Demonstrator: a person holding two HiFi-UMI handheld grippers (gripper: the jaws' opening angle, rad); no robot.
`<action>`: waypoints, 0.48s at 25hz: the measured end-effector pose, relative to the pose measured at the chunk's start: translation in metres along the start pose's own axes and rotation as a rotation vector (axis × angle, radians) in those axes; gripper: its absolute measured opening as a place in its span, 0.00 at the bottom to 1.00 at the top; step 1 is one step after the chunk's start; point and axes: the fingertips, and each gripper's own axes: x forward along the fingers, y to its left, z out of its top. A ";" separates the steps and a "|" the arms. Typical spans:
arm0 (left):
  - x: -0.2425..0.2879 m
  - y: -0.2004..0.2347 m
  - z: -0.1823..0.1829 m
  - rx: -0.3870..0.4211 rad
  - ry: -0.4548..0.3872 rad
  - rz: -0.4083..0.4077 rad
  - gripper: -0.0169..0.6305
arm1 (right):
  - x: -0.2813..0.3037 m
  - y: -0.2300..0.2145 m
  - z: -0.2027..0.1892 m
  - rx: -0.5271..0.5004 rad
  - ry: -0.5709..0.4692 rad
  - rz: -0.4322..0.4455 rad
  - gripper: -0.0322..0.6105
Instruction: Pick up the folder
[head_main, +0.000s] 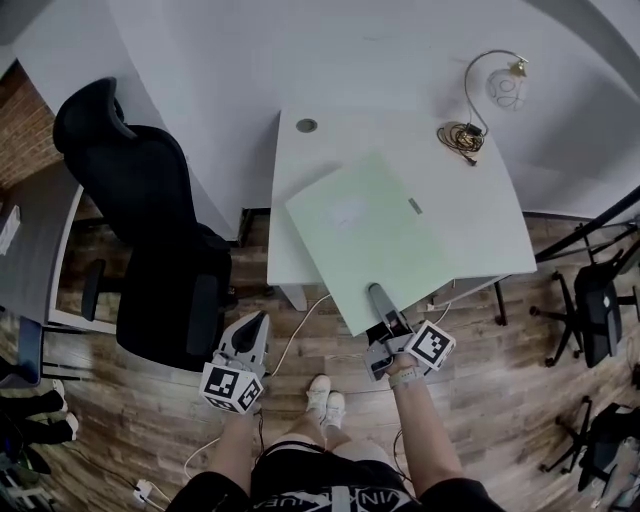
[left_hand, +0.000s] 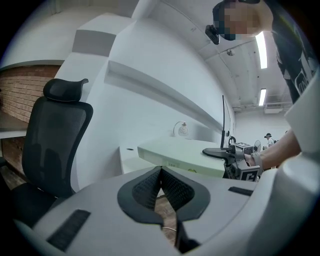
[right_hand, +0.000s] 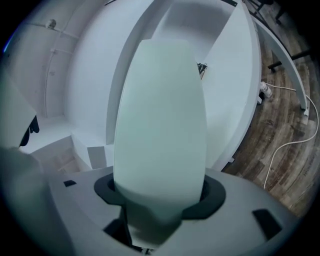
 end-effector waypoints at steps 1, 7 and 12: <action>-0.001 0.000 0.002 0.001 -0.003 -0.002 0.05 | -0.002 0.004 0.002 -0.016 -0.002 0.006 0.50; -0.006 -0.007 0.014 0.006 -0.027 -0.007 0.05 | -0.015 0.028 0.009 -0.080 0.006 0.030 0.50; -0.009 -0.012 0.021 0.008 -0.036 -0.008 0.05 | -0.022 0.046 0.014 -0.127 -0.002 0.051 0.50</action>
